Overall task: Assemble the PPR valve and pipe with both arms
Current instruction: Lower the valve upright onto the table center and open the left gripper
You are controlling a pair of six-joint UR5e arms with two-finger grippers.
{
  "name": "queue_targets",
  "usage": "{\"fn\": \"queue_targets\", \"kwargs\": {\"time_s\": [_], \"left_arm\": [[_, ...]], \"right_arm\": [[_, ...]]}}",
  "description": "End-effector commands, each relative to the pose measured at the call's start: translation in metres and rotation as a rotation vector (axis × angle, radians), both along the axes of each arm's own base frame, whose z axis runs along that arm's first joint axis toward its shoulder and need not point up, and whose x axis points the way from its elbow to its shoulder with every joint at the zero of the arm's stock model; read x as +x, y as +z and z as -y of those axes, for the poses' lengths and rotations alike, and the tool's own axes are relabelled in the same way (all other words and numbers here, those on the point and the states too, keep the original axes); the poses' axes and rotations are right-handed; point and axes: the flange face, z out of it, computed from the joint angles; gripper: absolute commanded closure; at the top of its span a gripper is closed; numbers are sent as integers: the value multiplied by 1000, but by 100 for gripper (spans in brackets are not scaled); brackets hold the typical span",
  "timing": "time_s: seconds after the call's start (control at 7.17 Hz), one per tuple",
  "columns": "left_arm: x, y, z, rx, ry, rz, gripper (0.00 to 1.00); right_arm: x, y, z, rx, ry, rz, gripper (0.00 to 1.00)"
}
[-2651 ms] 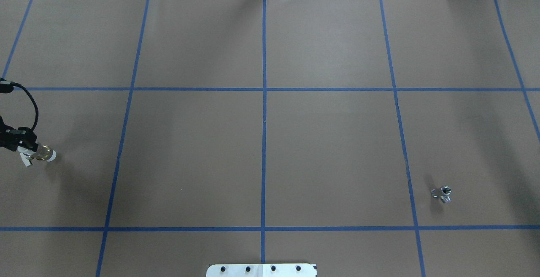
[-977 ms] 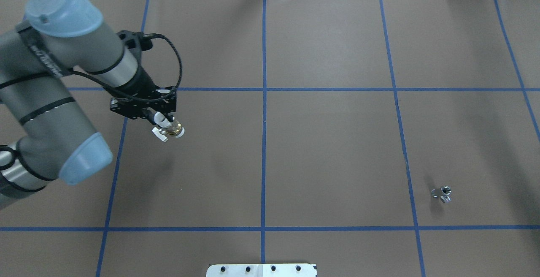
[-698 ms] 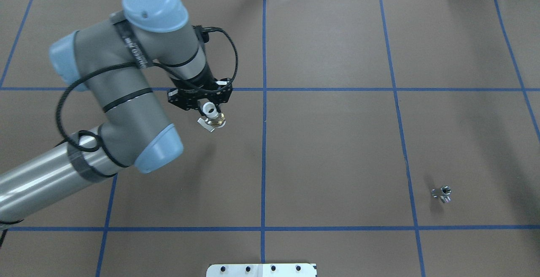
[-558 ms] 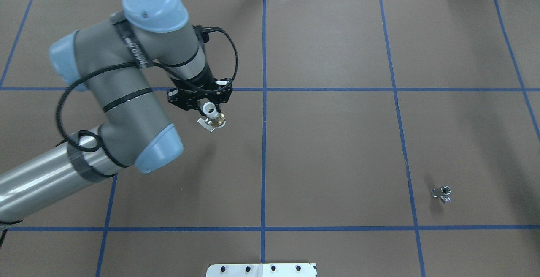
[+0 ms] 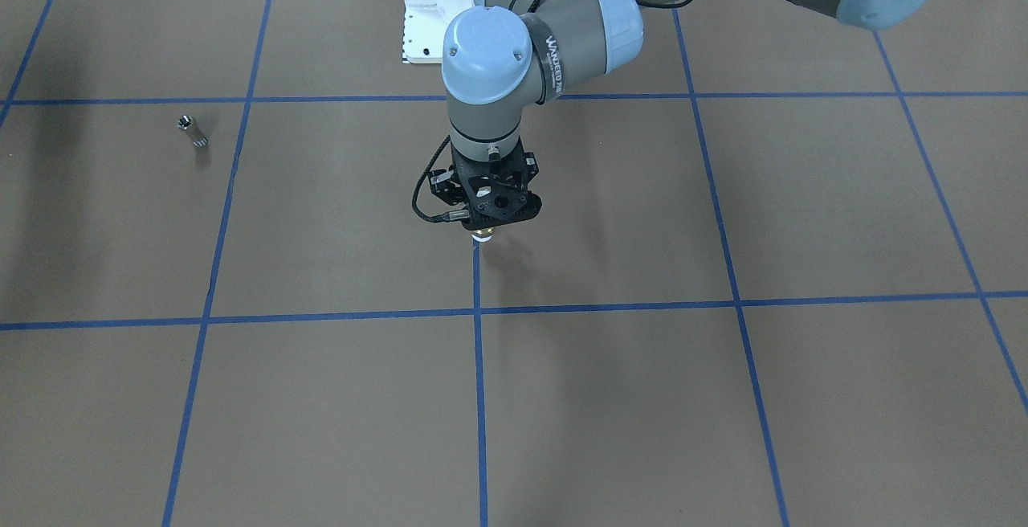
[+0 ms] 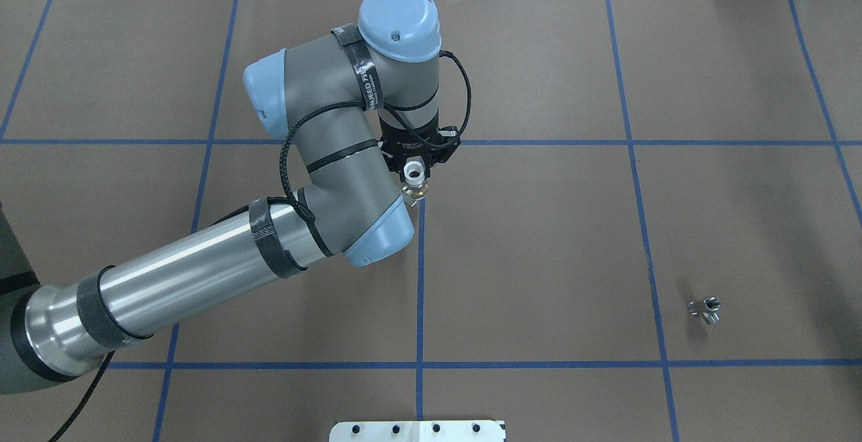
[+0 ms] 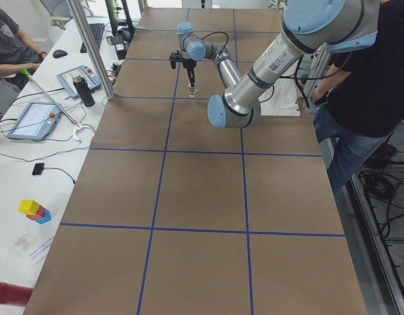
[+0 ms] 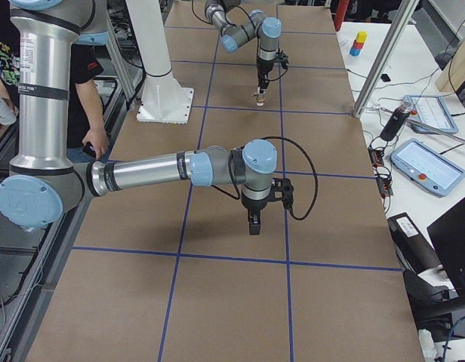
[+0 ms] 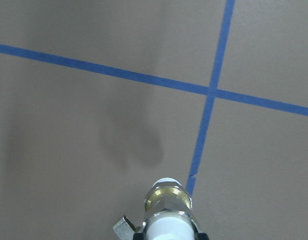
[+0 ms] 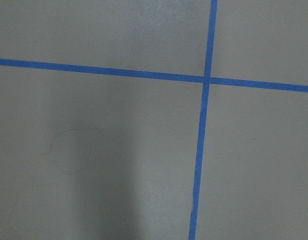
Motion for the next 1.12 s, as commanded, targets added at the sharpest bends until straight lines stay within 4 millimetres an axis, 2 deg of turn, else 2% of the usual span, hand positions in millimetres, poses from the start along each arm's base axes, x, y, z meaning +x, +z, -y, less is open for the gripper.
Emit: {"fn": "queue_targets", "kwargs": {"time_s": [0.0, 0.7, 0.98], "left_arm": [[16, 1, -9, 22, -9, 23, 100], [24, 5, -15, 19, 3, 28, 100], [25, 7, -15, 19, 5, 28, 89]], "right_arm": [[0, -1, 0, 2, 0, 0, 0], [0, -1, 0, 2, 0, 0, 0], [0, -1, 0, 3, -1, 2, 0]]}}
